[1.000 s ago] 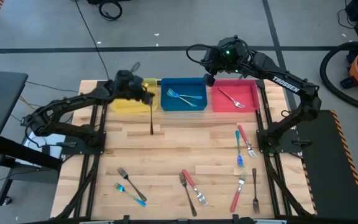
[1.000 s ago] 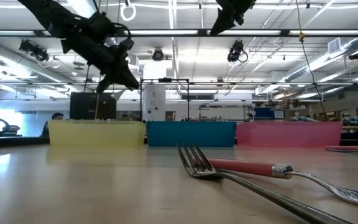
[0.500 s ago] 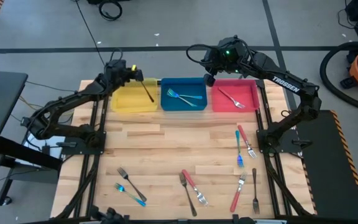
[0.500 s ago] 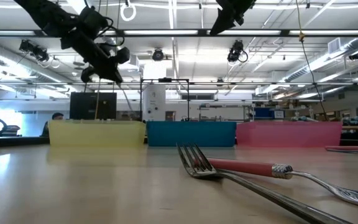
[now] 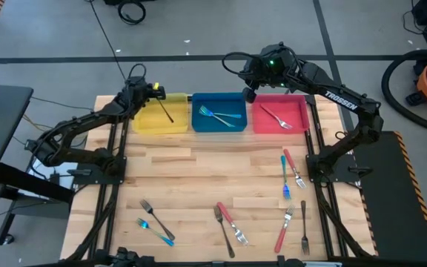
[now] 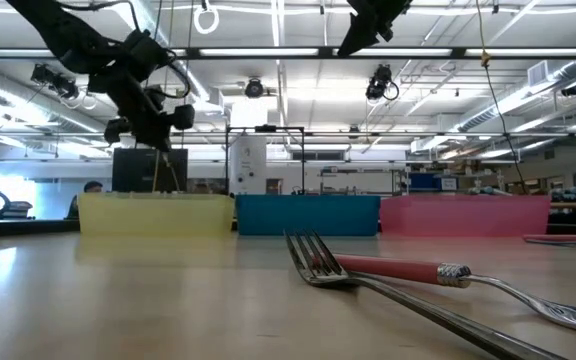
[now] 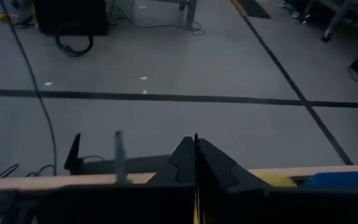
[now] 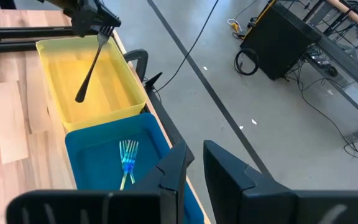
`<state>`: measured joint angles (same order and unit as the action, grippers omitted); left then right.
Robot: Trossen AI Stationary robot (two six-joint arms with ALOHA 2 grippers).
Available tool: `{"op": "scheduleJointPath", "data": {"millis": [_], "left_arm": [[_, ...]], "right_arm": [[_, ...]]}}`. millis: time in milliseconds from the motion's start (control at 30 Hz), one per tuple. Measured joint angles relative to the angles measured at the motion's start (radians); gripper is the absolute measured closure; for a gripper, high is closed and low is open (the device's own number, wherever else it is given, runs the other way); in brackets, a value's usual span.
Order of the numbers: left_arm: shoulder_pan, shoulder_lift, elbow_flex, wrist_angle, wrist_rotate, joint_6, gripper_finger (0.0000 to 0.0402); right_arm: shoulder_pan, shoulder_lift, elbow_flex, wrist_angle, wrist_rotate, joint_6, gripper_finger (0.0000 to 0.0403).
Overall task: Sort silverware by color (type)
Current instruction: Put the top black fork into the yellow bin, then put the top blue fork into the blue bin
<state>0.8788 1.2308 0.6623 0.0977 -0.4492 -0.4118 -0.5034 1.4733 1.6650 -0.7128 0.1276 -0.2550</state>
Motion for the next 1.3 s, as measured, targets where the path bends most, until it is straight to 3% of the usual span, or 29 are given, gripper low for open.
{"op": "scheduleJointPath", "data": {"millis": [267,767,1300], "left_arm": [[0.011,0.000,-0.016,0.012,0.024,0.004,0.0388],[0.019,0.072,-0.016,-0.006,0.065,-0.022,0.0304],[0.023,0.050,-0.016,-0.034,0.103,0.011,0.0298]], "right_arm": [[0.000,0.000,0.000,0.001,0.000,0.002,0.0339],[0.000,0.000,0.000,0.001,0.000,0.000,0.0339],[0.000,0.000,0.000,0.000,0.000,0.001,0.0339]]}}
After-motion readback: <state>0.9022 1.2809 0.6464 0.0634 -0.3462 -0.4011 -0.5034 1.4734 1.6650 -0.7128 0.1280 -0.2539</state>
